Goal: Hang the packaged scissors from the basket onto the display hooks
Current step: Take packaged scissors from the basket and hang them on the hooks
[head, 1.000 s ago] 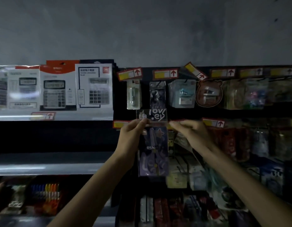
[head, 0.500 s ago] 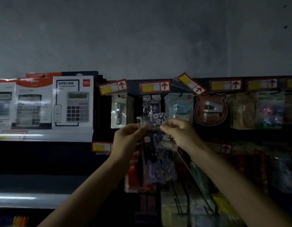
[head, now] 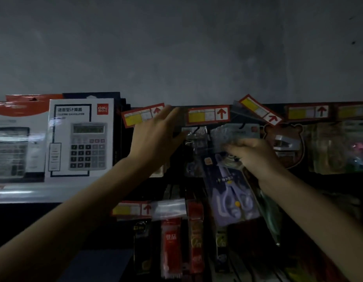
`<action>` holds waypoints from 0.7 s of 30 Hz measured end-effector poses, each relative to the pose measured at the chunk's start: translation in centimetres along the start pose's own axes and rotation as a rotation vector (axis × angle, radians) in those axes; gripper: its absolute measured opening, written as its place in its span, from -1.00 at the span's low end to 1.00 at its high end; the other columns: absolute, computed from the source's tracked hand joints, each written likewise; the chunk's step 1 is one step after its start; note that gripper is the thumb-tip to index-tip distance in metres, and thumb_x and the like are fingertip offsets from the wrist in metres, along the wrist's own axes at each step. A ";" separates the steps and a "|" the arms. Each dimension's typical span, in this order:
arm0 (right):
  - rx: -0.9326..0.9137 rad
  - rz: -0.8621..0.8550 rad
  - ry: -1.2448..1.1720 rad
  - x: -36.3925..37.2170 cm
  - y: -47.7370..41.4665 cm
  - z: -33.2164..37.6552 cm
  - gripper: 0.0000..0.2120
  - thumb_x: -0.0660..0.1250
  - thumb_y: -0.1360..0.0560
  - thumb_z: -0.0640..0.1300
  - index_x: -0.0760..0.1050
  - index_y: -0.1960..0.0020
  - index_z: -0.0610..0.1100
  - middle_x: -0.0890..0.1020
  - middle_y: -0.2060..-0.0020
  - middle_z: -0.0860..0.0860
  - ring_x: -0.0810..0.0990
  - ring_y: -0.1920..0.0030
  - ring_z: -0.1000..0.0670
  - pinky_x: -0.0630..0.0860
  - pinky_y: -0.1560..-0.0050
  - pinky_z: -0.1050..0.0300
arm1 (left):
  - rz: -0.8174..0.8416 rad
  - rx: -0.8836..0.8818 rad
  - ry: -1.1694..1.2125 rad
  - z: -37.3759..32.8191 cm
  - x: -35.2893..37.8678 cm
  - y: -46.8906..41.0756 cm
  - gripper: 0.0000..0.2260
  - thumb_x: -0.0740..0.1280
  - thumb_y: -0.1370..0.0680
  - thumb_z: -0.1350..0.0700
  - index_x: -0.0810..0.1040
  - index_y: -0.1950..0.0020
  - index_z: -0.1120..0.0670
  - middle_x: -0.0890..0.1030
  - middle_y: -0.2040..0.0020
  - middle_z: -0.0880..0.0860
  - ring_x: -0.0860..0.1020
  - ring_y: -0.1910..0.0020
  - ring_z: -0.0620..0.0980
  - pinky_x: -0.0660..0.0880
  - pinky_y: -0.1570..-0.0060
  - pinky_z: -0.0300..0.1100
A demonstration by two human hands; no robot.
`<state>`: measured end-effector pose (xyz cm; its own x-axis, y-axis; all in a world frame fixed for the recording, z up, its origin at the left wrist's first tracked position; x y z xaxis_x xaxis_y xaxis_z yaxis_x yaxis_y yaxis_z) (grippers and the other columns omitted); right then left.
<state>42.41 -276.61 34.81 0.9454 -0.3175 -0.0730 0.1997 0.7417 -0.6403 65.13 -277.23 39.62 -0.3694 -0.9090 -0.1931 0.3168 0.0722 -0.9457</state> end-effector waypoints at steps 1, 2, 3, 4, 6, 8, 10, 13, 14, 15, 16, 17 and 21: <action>0.000 -0.018 -0.011 0.1 -0.2 0.1 -0.63 0.47 -0.54 -0.05 0.60 -0.09 -0.39 0.64 -0.04 -0.35 0.64 -0.02 -0.31 0.54 0.09 -0.08 | 0.014 0.045 -0.026 0.1 0.1 -0.7 -0.52 0.42 -0.56 -0.10 0.44 -0.44 -0.02 0.56 -0.23 0.01 0.63 0.12 0.01 0.50 0.37 -0.15; 0.002 -0.035 -0.020 0.2 -0.2 0.4 -0.69 0.48 -0.54 -0.07 0.63 -0.04 -0.35 0.67 0.01 -0.32 0.66 0.00 -0.29 0.58 0.07 -0.10 | 0.024 0.077 -0.037 0.1 0.1 -1.3 -0.50 0.43 -0.56 -0.08 0.43 -0.46 -0.01 0.53 -0.27 0.03 0.63 0.09 0.03 0.45 0.36 -0.16; 0.004 -0.053 -0.029 0.3 -0.3 0.6 -0.76 0.48 -0.54 -0.09 0.67 0.02 -0.29 0.70 0.08 -0.27 0.68 0.03 -0.26 0.60 0.05 -0.09 | 0.032 0.101 -0.043 -0.1 0.1 -1.8 -0.50 0.42 -0.57 -0.07 0.44 -0.47 0.02 0.51 -0.30 0.04 0.62 0.07 0.05 0.40 0.34 -0.16; 0.006 -0.068 -0.039 0.5 -0.4 0.9 -0.83 0.48 -0.54 -0.10 0.69 0.07 -0.23 0.73 0.14 -0.21 0.70 0.06 -0.24 0.62 0.04 -0.08 | 0.040 0.118 -0.047 -0.3 0.1 -2.3 -0.52 0.41 -0.58 -0.06 0.45 -0.47 0.04 0.49 -0.32 0.05 0.62 0.06 0.06 0.37 0.31 -0.16; 0.010 -0.079 -0.061 0.9 -0.5 1.2 -0.87 0.48 -0.54 -0.10 0.70 0.11 -0.16 0.73 0.18 -0.17 0.71 0.09 -0.22 0.60 0.09 -0.01 | 0.061 0.150 -0.086 -0.5 -0.1 -3.1 -0.56 0.37 -0.61 -0.06 0.46 -0.46 0.03 0.48 -0.34 0.02 0.61 0.02 0.06 0.35 0.26 -0.14; 0.019 -0.071 -0.071 1.3 -0.8 1.4 -0.88 0.49 -0.53 -0.10 0.70 0.12 -0.14 0.73 0.15 -0.21 0.69 0.14 -0.20 0.53 0.15 0.05 | 0.064 0.233 -0.141 -0.6 -0.4 -3.7 -0.62 0.30 -0.65 -0.08 0.48 -0.44 0.01 0.51 -0.31 0.01 0.61 0.01 0.04 0.37 0.26 -0.13; 0.026 -0.053 -0.092 1.8 -1.1 1.3 -0.91 0.51 -0.51 -0.11 0.70 0.15 -0.11 0.74 0.19 -0.14 0.70 0.12 -0.19 0.56 0.15 0.08 | 0.039 0.297 -0.146 -0.4 -0.6 -4.1 -0.71 0.22 -0.68 -0.06 0.57 -0.30 0.04 0.60 -0.15 0.03 0.60 0.14 0.03 0.41 0.29 -0.14; 0.046 -0.045 -0.092 2.6 -1.3 1.1 -0.93 0.52 -0.50 -0.11 0.70 0.13 -0.10 0.74 0.17 -0.12 0.70 0.04 -0.23 0.64 0.07 -0.03 | 0.021 0.150 -0.023 0.3 -0.6 -4.8 -0.76 0.18 -0.71 -0.01 0.61 -0.16 0.02 0.65 0.04 -0.02 0.58 0.23 -0.02 0.40 0.31 -0.17; 0.059 -0.046 -0.103 2.9 -1.3 1.0 -0.92 0.53 -0.49 -0.11 0.70 0.12 -0.12 0.74 0.15 -0.16 0.70 0.04 -0.26 0.65 0.03 -0.09 | 0.035 0.070 0.051 0.5 -0.5 -5.1 -0.78 0.20 -0.70 0.00 0.62 -0.15 0.00 0.64 0.08 -0.05 0.59 0.23 -0.04 0.39 0.32 -0.21; 0.075 -0.047 -0.127 3.2 -1.4 1.0 -0.90 0.53 -0.49 -0.11 0.70 0.11 -0.15 0.73 0.13 -0.20 0.70 0.06 -0.27 0.65 0.04 -0.12 | 0.045 0.010 0.112 0.8 -0.4 -5.4 -0.80 0.22 -0.70 0.02 0.63 -0.14 -0.01 0.63 0.13 -0.08 0.59 0.24 -0.06 0.38 0.32 -0.25; 0.088 -0.049 -0.154 3.4 -1.6 1.1 -0.88 0.53 -0.48 -0.11 0.70 0.11 -0.17 0.73 0.11 -0.25 0.70 0.10 -0.27 0.65 0.09 -0.10 | 0.046 -0.021 0.151 1.0 -0.3 -5.7 -0.82 0.24 -0.69 0.03 0.64 -0.13 -0.01 0.61 0.16 -0.11 0.60 0.25 -0.06 0.41 0.31 -0.23; 0.094 -0.053 -0.170 3.5 -1.7 1.1 -0.88 0.53 -0.49 -0.12 0.69 0.12 -0.18 0.73 0.11 -0.25 0.70 0.14 -0.23 0.64 0.14 -0.04 | 0.048 -0.030 0.172 1.1 -0.4 -6.0 -0.82 0.25 -0.69 0.03 0.64 -0.13 -0.02 0.61 0.17 -0.12 0.60 0.25 -0.06 0.47 0.28 -0.17; 0.117 -0.080 -0.213 3.6 -2.2 1.6 -0.90 0.51 -0.49 -0.13 0.68 0.14 -0.16 0.74 0.18 -0.14 0.72 0.13 -0.17 0.66 0.04 -0.03 | 0.064 -0.010 0.164 1.6 -0.7 -7.2 -0.81 0.29 -0.67 0.06 0.67 -0.18 0.02 0.65 0.10 -0.09 0.57 0.21 -0.08 0.51 0.15 -0.11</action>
<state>45.79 -278.44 37.24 0.9559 -0.2552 0.1451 0.2925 0.7864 -0.5441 64.50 -277.75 46.93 -0.4866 -0.8232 -0.2926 0.3361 0.1328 -0.9324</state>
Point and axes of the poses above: each hand's wrist, its own y-axis away from the middle knuckle, its own x-axis out of the palm, z = x × y, the point moved 2 cm from there along -y, towards the middle knuckle
